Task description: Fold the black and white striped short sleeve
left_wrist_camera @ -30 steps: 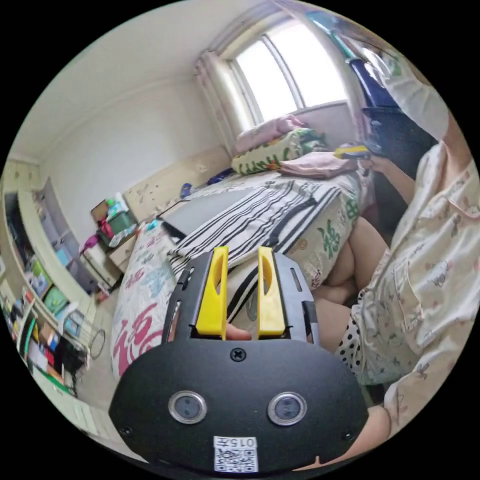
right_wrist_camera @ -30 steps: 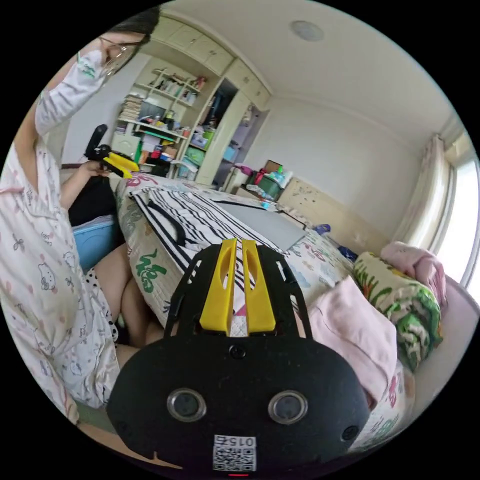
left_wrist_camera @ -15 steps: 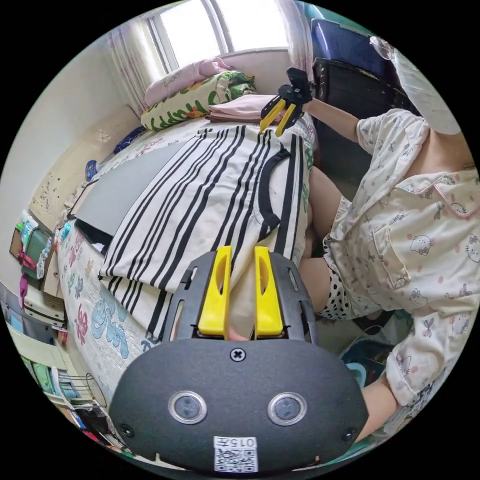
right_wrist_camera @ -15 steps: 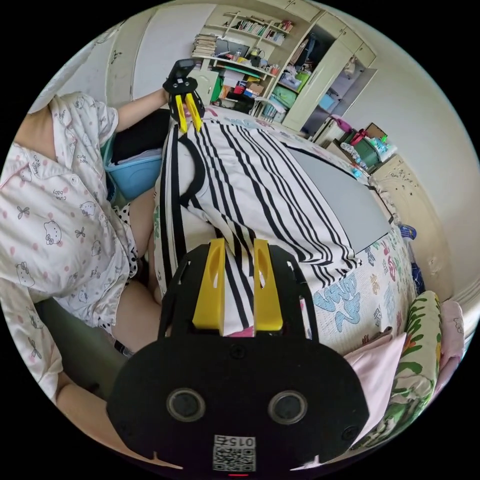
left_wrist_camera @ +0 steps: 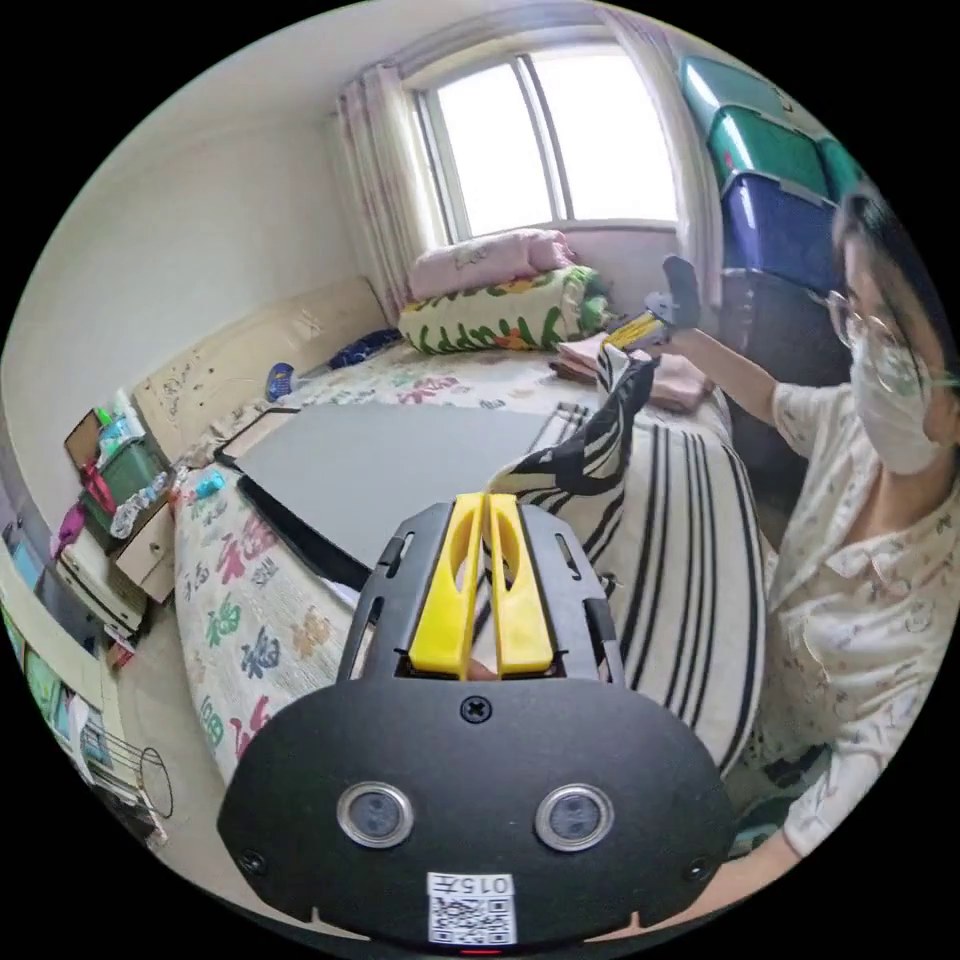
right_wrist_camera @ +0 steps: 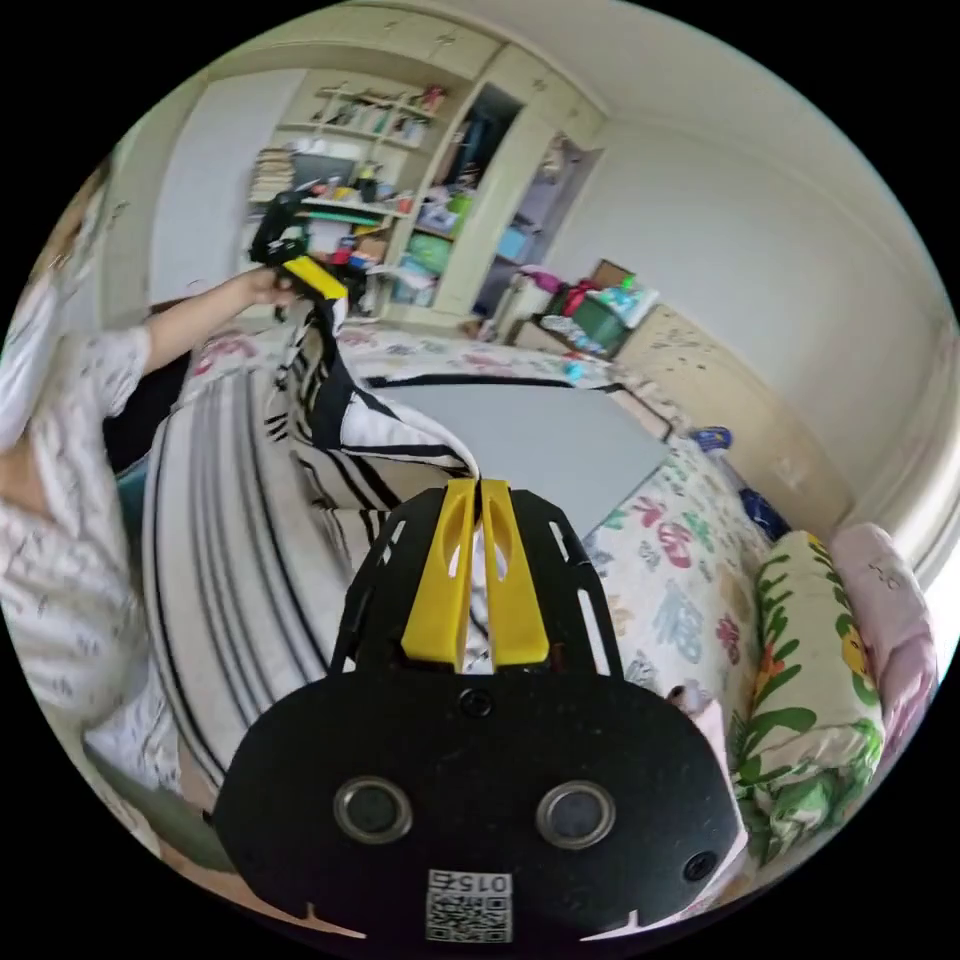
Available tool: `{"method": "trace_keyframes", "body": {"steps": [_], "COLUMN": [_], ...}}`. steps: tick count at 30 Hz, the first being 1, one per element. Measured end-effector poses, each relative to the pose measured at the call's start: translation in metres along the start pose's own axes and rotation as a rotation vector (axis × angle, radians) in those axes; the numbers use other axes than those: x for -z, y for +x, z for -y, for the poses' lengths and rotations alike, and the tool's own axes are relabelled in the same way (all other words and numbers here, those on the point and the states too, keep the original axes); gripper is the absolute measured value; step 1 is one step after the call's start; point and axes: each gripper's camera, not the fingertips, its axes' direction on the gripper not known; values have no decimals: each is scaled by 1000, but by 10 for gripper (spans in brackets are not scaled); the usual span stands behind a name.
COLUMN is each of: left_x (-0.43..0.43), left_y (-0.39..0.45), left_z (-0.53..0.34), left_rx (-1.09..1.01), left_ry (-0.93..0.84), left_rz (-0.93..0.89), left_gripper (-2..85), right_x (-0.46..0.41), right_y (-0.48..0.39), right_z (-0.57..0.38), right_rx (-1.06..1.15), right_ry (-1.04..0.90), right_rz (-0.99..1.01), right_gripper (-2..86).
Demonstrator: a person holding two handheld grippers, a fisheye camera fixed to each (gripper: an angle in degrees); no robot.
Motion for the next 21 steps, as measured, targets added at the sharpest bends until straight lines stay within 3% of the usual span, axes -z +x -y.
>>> {"method": "trace_keyframes", "body": {"steps": [2, 4, 6, 9, 11, 13, 17, 21], "left_x": [-50, -86, -110, -136, -163, -184, -225, -240], "left_y": [-74, -106, -113, -86, -64, -48, -48, -76], "left_z": [42, 54, 55, 29, 9, -1, -8, 1], "left_rx": [217, 335, 339, 185, 93, 9, -102, -106], "left_ry": [135, 145, 111, 56, -84, -191, -369, -412], "left_rz": [265, 419, 386, 155, -7, -52, -10, 60], "left_gripper": [31, 72, 92, 97, 115, 129, 137, 108], "right_x": [-50, -84, -99, -103, -113, -122, -144, -160], "right_y": [45, 68, 67, 28, -2, -15, -19, -18], "right_z": [62, 88, 96, 83, 72, 68, 73, 84], "right_rx": [-178, -297, -295, -112, 13, 61, 92, 77], "right_ry": [14, -66, -97, -88, -178, -250, -360, -386], "right_rz": [-126, -131, -51, 194, 293, 343, 291, 289], "right_gripper": [2, 24, 50, 79, 87, 104, 119, 112]}}
